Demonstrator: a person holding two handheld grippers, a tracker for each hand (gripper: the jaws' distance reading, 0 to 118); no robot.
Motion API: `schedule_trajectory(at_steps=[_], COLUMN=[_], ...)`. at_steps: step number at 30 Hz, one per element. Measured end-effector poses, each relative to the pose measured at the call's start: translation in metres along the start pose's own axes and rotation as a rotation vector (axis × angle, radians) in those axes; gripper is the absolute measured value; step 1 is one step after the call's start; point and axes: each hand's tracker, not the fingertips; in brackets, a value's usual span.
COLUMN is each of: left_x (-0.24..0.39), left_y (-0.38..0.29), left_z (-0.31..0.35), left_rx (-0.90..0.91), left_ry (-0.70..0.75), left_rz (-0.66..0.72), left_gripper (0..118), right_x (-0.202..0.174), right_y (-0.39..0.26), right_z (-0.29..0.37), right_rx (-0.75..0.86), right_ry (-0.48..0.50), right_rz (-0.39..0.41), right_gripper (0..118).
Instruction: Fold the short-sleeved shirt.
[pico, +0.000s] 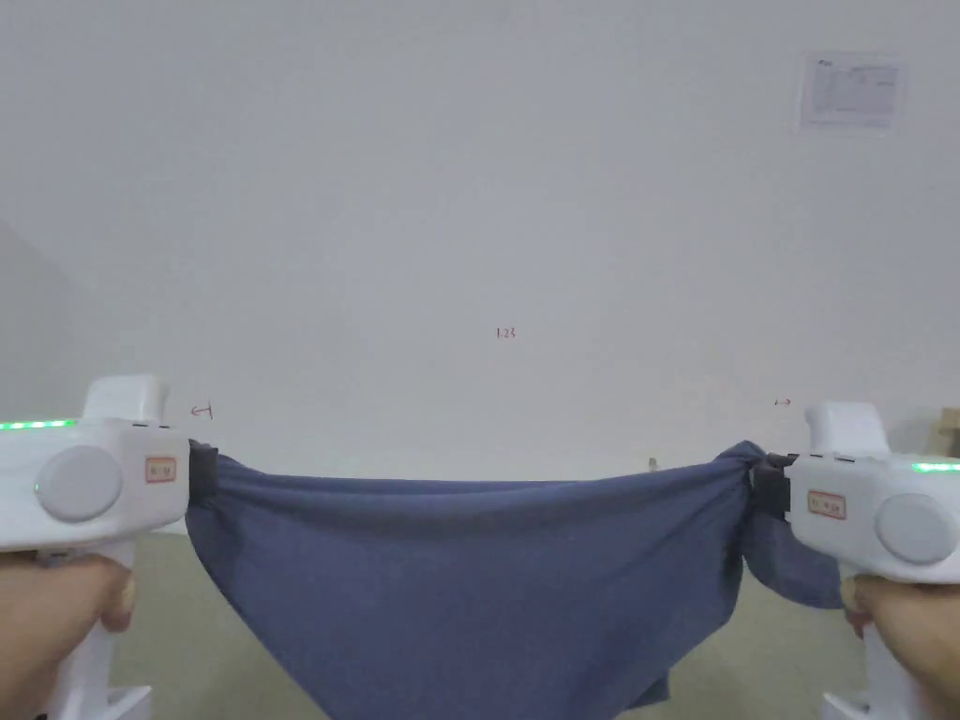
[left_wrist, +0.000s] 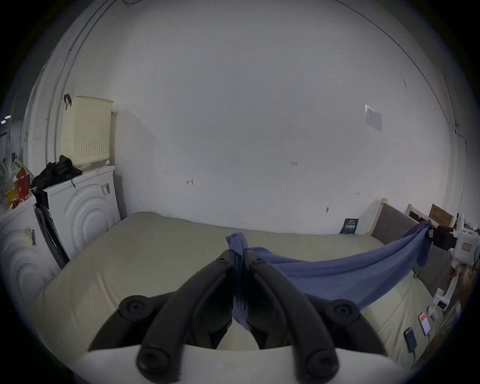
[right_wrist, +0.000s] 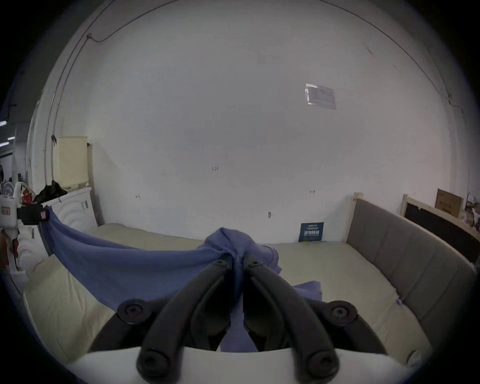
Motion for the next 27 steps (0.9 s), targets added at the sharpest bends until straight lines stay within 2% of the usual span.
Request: schedule_trajectory(at_steps=[4,12,15,16,17,19,23,27], left_x=[0.002,-0.014,-0.017,-0.017,-0.019,-0.025,-0.038,-0.05], left_y=[-0.049,-0.161,-0.207,-0.223,-0.234,-0.264,-0.316,-0.35], left_z=[0.023,0.09,0.117,0.127,0.132,0.146,0.158,0.163], left_rx=[0.011,-0.044,-0.103,-0.134,-0.129,-0.197,-0.306,-0.402], left_ry=[0.049,-0.027,-0.002,0.008,0.006,-0.003,0.001,0.017], left_rz=[-0.083,-0.011,-0.054,-0.075,-0.056,0.001,0.039,0.091], left_gripper=[9,9,9,9,9,9,9,9], right_x=[0.01,0.024,0.028,0.032,0.036,0.038,0.039,0.033], right_y=[-0.047,-0.166,-0.212,-0.228,-0.241,-0.268,-0.303,-0.324], right_z=[0.016,0.096,0.134,0.143,0.151,0.17,0.197,0.21], right_rx=[-0.001,-0.116,-0.2,-0.247,-0.277,-0.338,-0.398,-0.42], right_ry=[0.038,0.056,0.062,0.1,0.122,0.104,0.08,0.068], right_rz=[0.0,-0.037,-0.068,-0.085,-0.084,-0.061,-0.133,-0.112], right_gripper=[7,7,7,7,7,7,7,7])
